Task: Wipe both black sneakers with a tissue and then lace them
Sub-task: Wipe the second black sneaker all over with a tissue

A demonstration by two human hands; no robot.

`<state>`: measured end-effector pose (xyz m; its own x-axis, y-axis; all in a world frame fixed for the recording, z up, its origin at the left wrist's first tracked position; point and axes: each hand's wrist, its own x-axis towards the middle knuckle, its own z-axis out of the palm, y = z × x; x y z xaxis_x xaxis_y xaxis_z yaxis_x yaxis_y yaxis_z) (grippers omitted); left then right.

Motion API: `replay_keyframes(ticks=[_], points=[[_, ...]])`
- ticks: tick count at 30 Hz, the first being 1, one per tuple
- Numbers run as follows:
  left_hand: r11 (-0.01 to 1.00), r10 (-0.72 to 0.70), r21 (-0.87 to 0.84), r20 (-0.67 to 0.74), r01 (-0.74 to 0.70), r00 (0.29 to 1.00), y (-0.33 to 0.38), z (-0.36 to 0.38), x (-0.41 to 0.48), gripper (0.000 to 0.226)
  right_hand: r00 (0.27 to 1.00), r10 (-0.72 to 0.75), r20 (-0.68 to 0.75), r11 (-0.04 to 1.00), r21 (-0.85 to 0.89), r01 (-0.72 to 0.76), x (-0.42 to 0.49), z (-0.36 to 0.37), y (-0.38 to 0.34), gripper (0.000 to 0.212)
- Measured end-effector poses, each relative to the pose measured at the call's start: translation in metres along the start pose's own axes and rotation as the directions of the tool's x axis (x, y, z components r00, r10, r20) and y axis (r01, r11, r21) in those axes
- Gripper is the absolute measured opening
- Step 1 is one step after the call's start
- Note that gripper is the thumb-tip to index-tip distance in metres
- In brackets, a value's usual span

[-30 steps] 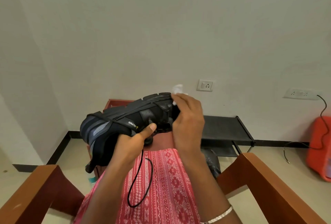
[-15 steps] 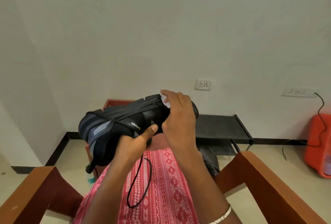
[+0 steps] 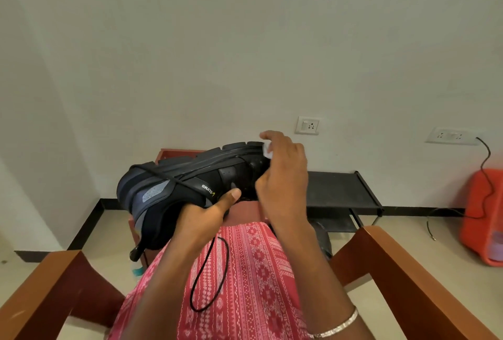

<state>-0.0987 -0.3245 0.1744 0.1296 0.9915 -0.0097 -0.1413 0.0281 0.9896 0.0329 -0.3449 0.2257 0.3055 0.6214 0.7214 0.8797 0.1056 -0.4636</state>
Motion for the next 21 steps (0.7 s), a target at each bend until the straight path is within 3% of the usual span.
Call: replay_keyframes(ticks=[3, 5, 8, 14, 21], points=[[1.0, 0.026, 0.0, -0.017, -0.026, 1.0, -0.001, -0.001, 0.0, 0.018, 0.99, -0.133, 0.038, 0.991, 0.006, 0.133, -0.002, 0.004, -0.01, 0.061], [1.0, 0.018, -0.015, -0.035, -0.019, 0.999, -0.001, -0.002, 0.002, 0.02, 0.992, -0.126, 0.02, 0.992, 0.027, 0.126, -0.001, 0.004, -0.003, 0.059], [0.995, -0.005, -0.103, -0.038, 0.001, 0.999, 0.001, 0.0, 0.001, 0.021, 0.997, -0.058, -0.042, 0.998, 0.024, 0.059, 0.0, 0.001, 0.015, 0.059], [0.993, -0.047, -0.113, -0.034, 0.043, 0.998, -0.002, -0.001, 0.002, 0.033, 0.987, 0.099, -0.126, 0.994, -0.044, -0.105, -0.013, -0.004, 0.035, 0.055], [0.982, -0.037, -0.184, -0.006, 0.036, 0.999, 0.001, 0.004, -0.001, 0.022, 0.948, 0.263, -0.178, 0.963, -0.011, -0.269, -0.014, -0.004, 0.041, 0.039]])
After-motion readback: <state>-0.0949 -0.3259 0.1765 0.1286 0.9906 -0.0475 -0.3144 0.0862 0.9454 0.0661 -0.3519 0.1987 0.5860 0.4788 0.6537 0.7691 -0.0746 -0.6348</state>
